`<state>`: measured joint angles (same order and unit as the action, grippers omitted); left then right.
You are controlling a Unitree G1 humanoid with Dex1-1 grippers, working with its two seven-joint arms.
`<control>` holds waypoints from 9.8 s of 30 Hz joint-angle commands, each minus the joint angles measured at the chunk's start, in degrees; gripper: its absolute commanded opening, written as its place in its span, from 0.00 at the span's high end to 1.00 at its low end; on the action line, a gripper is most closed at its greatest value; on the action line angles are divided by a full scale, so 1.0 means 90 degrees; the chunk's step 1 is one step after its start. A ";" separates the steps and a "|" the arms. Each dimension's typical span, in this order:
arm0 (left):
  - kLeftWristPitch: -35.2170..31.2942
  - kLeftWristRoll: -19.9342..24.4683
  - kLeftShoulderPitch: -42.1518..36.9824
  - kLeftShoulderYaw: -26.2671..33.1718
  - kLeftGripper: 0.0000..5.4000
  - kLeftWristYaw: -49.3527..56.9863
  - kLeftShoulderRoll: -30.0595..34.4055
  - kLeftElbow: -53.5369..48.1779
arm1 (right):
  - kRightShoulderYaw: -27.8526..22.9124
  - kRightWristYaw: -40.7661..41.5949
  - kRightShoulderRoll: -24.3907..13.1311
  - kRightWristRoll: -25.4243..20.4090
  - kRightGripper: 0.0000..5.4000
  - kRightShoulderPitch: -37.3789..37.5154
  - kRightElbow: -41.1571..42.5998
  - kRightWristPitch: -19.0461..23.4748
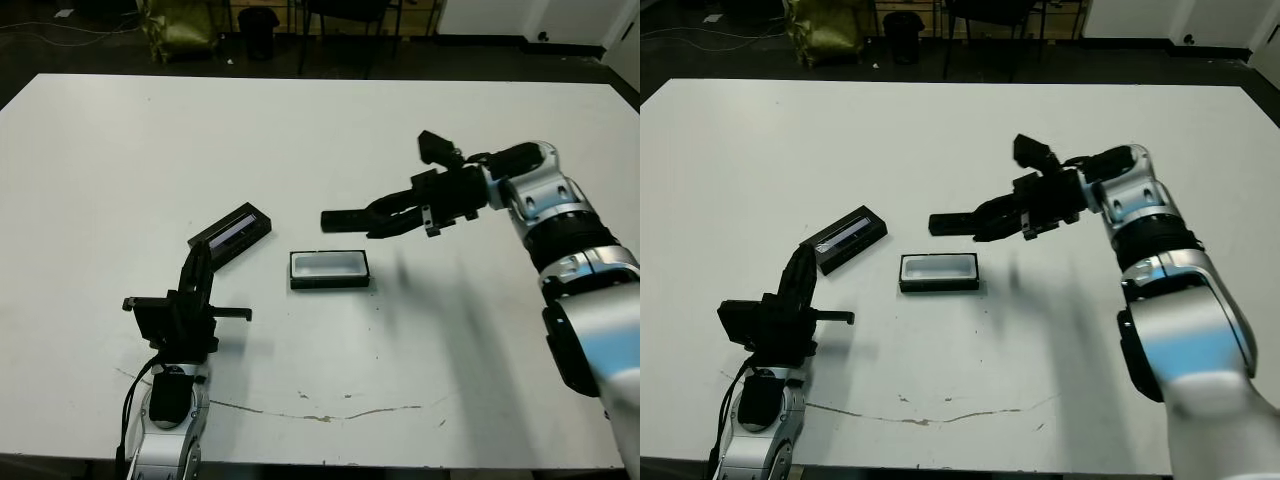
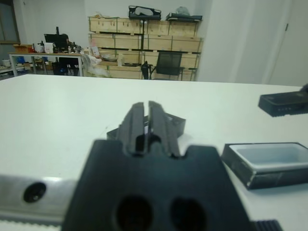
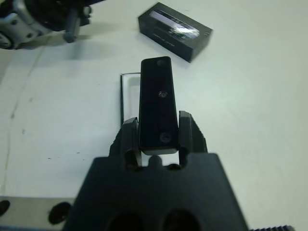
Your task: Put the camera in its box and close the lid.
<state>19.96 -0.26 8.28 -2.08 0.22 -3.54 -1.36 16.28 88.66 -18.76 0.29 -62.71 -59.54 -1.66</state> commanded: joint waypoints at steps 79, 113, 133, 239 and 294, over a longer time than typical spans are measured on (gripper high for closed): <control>-0.0121 -0.0098 0.0185 -0.0008 1.00 0.0084 -0.0073 0.0027 | 0.0710 -0.0422 0.0674 0.1024 0.91 0.0361 0.0116 0.0195; -0.0136 -0.0131 0.0202 -0.0042 1.00 0.0122 -0.0075 0.0022 | 0.0586 -0.0208 0.0877 0.0901 0.81 0.0308 -0.0136 0.0136; -0.0181 -0.0114 0.0244 -0.0062 1.00 0.0162 -0.0109 -0.0033 | 0.0616 -0.0122 0.0816 0.1145 0.00 0.0003 -0.0526 -0.0200; -0.0323 -0.0133 0.0262 -0.0104 1.00 0.0161 -0.0083 -0.0117 | 0.0600 -0.7354 -0.0015 0.2930 0.99 0.6067 0.6783 0.0371; -0.2715 0.1904 -0.0979 0.1243 0.66 -0.3488 0.3540 -0.1684 | -0.2685 -0.8098 0.0955 -0.1543 1.00 0.7964 0.8461 0.0209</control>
<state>-3.74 16.36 0.60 8.88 -28.33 25.75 -18.64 -8.04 15.52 -9.86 -14.18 8.94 17.52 0.36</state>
